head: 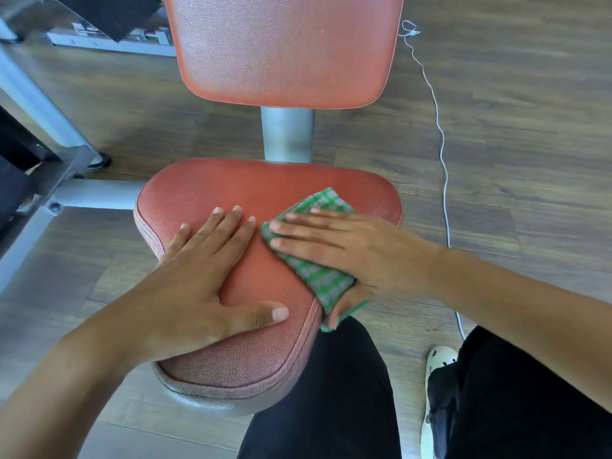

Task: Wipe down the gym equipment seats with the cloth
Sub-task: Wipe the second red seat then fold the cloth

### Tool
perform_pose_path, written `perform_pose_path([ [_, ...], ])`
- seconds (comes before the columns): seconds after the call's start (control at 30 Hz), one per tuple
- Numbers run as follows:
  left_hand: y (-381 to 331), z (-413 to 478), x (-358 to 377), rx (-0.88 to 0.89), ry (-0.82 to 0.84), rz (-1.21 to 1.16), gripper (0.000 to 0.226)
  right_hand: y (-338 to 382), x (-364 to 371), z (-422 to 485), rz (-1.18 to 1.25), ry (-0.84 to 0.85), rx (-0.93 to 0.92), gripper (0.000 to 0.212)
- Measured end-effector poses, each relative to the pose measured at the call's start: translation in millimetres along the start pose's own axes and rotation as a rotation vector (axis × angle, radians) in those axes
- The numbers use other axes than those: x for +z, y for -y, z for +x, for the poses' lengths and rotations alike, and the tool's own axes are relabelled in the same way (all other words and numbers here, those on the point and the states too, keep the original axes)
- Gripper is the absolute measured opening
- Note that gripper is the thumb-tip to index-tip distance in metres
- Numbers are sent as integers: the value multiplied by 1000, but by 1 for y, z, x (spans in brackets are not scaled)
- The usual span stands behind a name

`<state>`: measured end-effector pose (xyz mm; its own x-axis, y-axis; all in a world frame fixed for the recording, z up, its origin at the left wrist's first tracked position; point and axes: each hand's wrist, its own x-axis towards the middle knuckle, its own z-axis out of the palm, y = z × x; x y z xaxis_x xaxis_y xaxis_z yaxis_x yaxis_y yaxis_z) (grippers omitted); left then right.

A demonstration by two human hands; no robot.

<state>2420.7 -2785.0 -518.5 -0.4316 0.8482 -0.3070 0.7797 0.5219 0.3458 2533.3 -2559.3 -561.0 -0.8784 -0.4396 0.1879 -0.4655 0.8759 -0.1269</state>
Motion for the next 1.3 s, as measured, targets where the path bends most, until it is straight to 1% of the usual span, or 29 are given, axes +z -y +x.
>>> perform_pose_path([
  [0.13,0,-1,0,-2,-3,-11,123,-33,-8,-22,-39,28,130,102],
  [0.2,0,0,0,-6,1,4,124,-32,-9,-24,-54,36,161,102],
  [0.3,-1,1,0,-9,3,3,124,-9,-2,-12,-78,32,105,104],
  [0.4,-1,1,-1,-4,8,0,123,0,1,-4,-25,25,64,106],
  [0.57,1,1,-1,-1,17,-1,119,-38,-9,-26,-5,32,205,99],
  [0.63,1,0,-1,4,16,-9,117,-40,-11,-30,-13,36,252,98],
  [0.8,0,1,-2,4,25,10,116,-1,1,-7,-21,56,152,102],
  [0.87,1,1,-5,11,43,0,118,-2,-1,-7,7,46,156,101],
  [0.93,3,2,-8,2,61,-41,115,-13,-5,-14,23,29,226,96],
  [0.97,5,5,-10,-17,51,-78,110,-19,-7,-16,24,18,293,94],
  [1.03,11,17,-13,-69,-11,-125,102,-29,-9,-15,48,23,492,98],
  [1.1,19,33,-15,-142,-47,-87,102,-35,-9,-3,82,79,692,104],
  [1.17,25,49,-17,-214,-39,-31,96,-44,-9,16,54,137,826,97],
  [1.23,29,63,-18,-246,-25,18,91,-53,-8,35,-1,183,888,87],
  [1.3,31,71,-17,-259,-23,52,85,-58,-6,53,-35,208,900,82],
])
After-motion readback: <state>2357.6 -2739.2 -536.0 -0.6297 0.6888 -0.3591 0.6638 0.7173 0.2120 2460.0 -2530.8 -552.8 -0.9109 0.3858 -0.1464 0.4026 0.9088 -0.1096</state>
